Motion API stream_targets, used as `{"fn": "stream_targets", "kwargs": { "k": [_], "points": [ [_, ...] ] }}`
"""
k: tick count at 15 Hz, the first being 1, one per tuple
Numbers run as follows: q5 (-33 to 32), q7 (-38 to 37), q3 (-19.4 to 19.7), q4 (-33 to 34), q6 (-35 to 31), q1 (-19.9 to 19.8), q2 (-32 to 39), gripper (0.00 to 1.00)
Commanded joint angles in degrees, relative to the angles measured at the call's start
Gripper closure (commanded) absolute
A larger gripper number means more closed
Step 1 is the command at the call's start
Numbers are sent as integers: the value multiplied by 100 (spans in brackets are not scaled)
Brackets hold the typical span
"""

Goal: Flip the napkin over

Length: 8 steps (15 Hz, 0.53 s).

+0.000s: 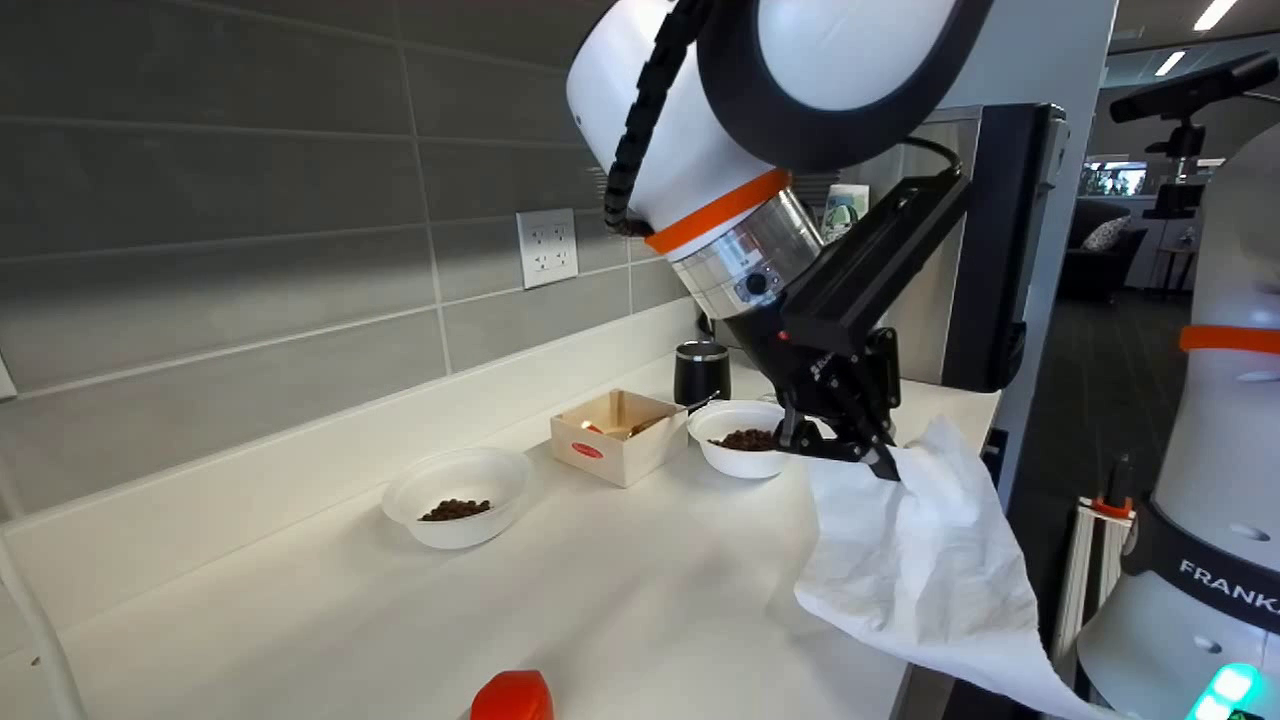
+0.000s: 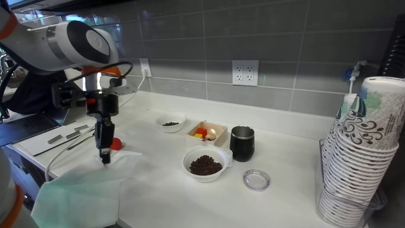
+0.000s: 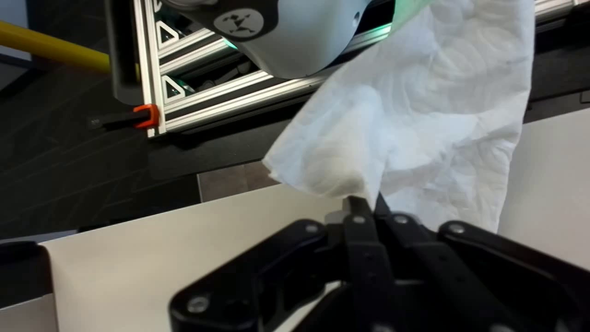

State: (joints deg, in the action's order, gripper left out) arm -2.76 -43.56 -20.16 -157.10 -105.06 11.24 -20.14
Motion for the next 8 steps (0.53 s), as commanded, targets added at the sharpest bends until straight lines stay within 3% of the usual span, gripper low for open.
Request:
{"fn": "stream_targets", "kwargs": {
  "k": [1, 8],
  "points": [
    [-80, -498, -254, -10, 227, 224, -343, 99],
    [844, 446, 328, -136, -331, 508, -1565, 99]
  ]
}}
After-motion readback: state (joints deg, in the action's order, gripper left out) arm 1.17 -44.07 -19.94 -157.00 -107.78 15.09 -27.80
